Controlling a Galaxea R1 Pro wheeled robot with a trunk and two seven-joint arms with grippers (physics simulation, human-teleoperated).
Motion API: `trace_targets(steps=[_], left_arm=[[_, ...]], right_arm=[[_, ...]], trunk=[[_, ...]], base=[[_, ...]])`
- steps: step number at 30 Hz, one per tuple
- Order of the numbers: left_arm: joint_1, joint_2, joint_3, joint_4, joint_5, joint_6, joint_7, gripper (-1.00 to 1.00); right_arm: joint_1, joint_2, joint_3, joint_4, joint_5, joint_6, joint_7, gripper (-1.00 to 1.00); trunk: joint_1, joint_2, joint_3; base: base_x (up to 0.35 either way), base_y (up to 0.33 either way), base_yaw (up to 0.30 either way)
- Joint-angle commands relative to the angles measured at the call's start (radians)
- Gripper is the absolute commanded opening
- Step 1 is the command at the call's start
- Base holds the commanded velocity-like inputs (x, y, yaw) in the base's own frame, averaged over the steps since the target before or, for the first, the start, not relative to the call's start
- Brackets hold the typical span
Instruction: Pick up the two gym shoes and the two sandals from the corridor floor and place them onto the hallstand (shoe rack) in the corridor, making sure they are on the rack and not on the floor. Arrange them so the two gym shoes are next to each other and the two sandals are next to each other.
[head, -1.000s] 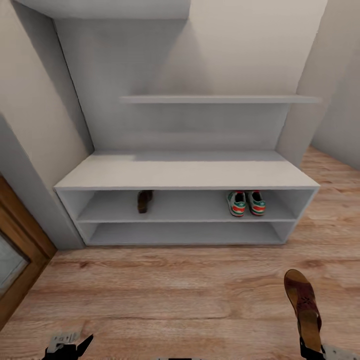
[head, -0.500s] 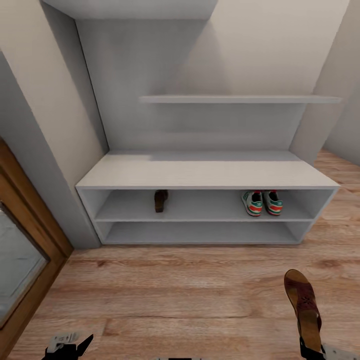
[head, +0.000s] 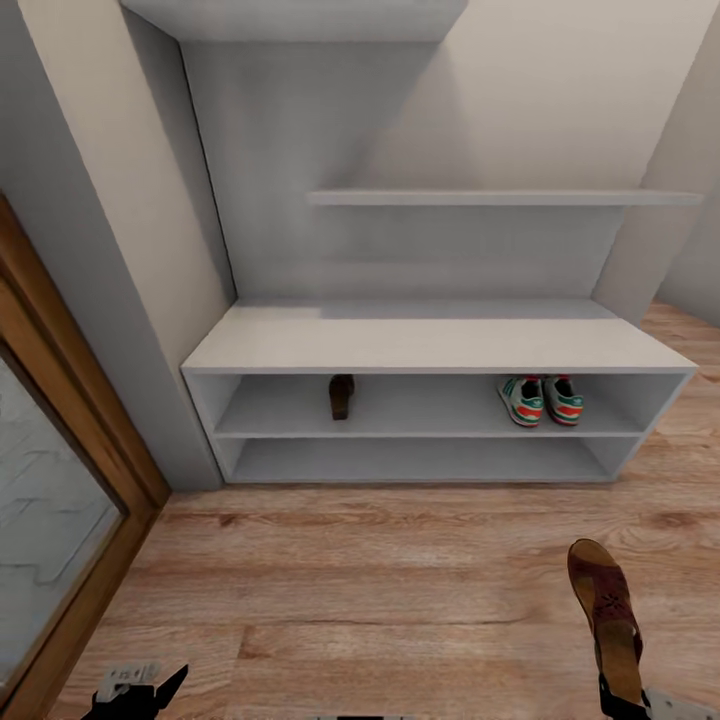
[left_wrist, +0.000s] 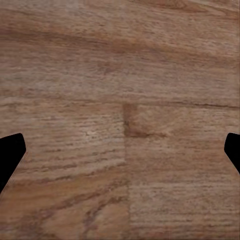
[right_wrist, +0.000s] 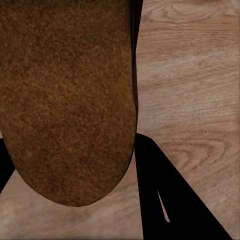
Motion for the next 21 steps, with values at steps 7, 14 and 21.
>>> trace_targets(steps=[7,14,21], left_arm=[[-0.009,-0.027,-0.006,-0.008,0.002,-0.009,-0.007,1.0],[-0.018,-0.055,-0.01,-0.021,-0.005,-0.014,-0.012,1.0],[-0.018,-0.067,-0.017,-0.026,-0.01,-0.016,-0.081,1.0]], right_arm=[[-0.001,0.048,0.02,0.052,0.011,-0.003,0.003,-1.0],[-0.007,0.121,0.172,0.035,0.011,0.003,-0.004,-1.0],[-0.096,0.206,0.295,-0.013,0.011,0.148,-0.087,-1.0]], trunk=[[0.0,0.0,-0.001],[0.0,0.0,-0.001],[0.0,0.0,-0.001]], base=[[-0.007,0.01,0.0],[-0.001,0.001,0.0],[0.0,0.0,0.0]])
